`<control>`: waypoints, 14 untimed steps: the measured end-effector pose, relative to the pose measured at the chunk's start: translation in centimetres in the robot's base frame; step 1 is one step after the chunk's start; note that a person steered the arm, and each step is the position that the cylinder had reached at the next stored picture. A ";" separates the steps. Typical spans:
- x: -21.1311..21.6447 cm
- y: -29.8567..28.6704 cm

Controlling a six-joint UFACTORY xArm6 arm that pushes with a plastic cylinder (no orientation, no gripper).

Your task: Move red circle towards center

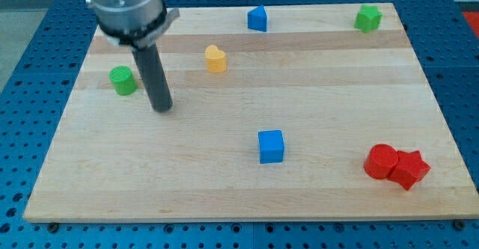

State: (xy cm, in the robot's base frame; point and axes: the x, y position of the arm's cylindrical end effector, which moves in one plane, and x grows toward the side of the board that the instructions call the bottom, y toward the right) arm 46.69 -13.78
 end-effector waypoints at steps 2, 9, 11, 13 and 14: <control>10.1 7.7; 12.3 33.3; 11.2 32.4; 11.8 31.6; 10.8 31.5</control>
State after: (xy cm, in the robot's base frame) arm 57.54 17.72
